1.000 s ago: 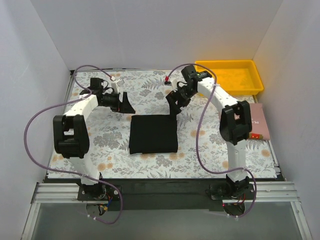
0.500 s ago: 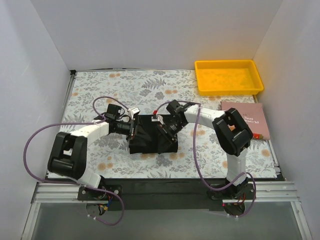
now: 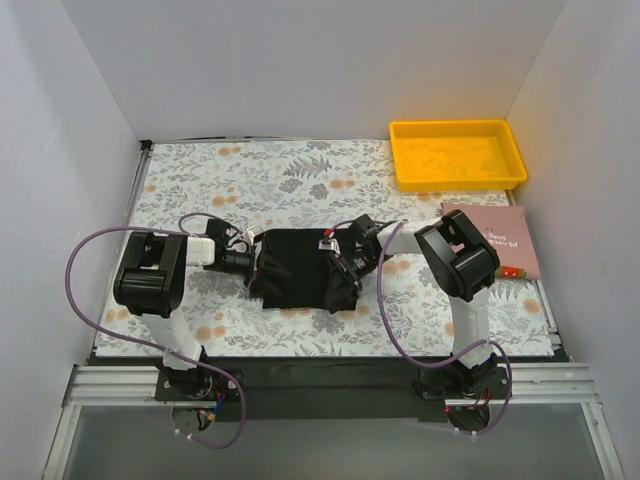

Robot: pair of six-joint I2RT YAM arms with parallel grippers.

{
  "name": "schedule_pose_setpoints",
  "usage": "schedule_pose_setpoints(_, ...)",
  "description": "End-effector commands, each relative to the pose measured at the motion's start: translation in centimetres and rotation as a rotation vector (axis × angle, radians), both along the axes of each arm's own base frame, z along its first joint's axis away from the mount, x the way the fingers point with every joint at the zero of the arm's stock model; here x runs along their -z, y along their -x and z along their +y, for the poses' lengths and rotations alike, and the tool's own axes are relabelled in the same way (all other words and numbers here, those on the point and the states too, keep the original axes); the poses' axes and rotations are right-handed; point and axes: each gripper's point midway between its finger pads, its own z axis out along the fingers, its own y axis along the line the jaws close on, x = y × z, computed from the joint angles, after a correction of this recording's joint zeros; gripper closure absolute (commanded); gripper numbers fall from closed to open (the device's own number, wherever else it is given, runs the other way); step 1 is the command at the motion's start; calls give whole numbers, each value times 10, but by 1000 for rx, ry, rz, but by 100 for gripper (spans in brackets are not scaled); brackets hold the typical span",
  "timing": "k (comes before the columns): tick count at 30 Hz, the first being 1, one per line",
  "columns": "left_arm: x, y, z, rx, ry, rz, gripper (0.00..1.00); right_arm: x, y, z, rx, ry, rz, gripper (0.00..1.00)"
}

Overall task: Fold and stack the t-shirts
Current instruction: Fold the tshirt

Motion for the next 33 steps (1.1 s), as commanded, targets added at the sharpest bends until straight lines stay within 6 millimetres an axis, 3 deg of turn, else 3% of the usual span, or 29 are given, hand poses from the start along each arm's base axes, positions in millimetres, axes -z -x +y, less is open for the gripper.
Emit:
schedule_pose_setpoints(1,30,1,24,-65,-127,55,14,18,9,-13,-16,88,-29,1)
schedule_pose_setpoints(3,-1,-9,19,-43,-56,-64,14,-6,3,-10,-35,36,-102,2)
schedule_pose_setpoints(4,-28,-12,14,-23,-2,-156,14,-32,-11,-5,-27,-25,-193,2)
schedule_pose_setpoints(6,-60,-18,11,5,49,-264,14,-66,-25,-2,-2,-89,-268,2)
schedule_pose_setpoints(7,-76,-18,8,19,66,-321,14,-82,-45,-1,35,-108,-316,2)
schedule_pose_setpoints(9,-88,-26,3,35,57,-387,14,-90,-65,-2,72,-112,-351,2)
schedule_pose_setpoints(10,-93,-35,-3,47,54,-437,14,-93,-85,-2,103,-100,-396,2)
schedule_pose_setpoints(13,-90,-59,-14,15,29,-467,14,-68,-115,-3,141,-35,-411,2)
schedule_pose_setpoints(14,-79,-65,-16,5,23,-437,14,-68,-124,1,151,-33,-412,2)
schedule_pose_setpoints(16,-77,-77,-25,-7,37,-436,16,-45,-136,5,157,-8,-376,2)
schedule_pose_setpoints(17,-63,-84,-26,-24,11,-418,19,-43,-142,7,165,-11,-362,2)
schedule_pose_setpoints(18,-58,-88,-27,-33,8,-410,21,-26,-145,7,165,8,-328,2)
schedule_pose_setpoints(20,-42,-101,-25,-54,-20,-399,25,-11,-155,4,176,27,-339,2)
schedule_pose_setpoints(21,-23,-102,-23,-60,-30,-340,26,4,-158,1,175,48,-345,2)
schedule_pose_setpoints(25,9,-103,-14,-86,-48,-261,32,31,-164,-8,181,91,-335,2)
schedule_pose_setpoints(27,4,-100,-13,-73,-30,-276,32,18,-166,-5,191,75,-337,2)
schedule_pose_setpoints(29,-22,-102,-14,-53,-13,-382,32,-7,-167,0,208,45,-329,2)
schedule_pose_setpoints(30,-34,-104,-14,-48,-10,-431,33,-33,-170,2,220,13,-372,2)
schedule_pose_setpoints(31,-58,-109,-14,-49,-16,-540,34,-46,-170,2,232,2,-387,2)
schedule_pose_setpoints(33,-74,-108,-13,-1,-59,-688,35,-80,-171,1,274,-14,-441,2)
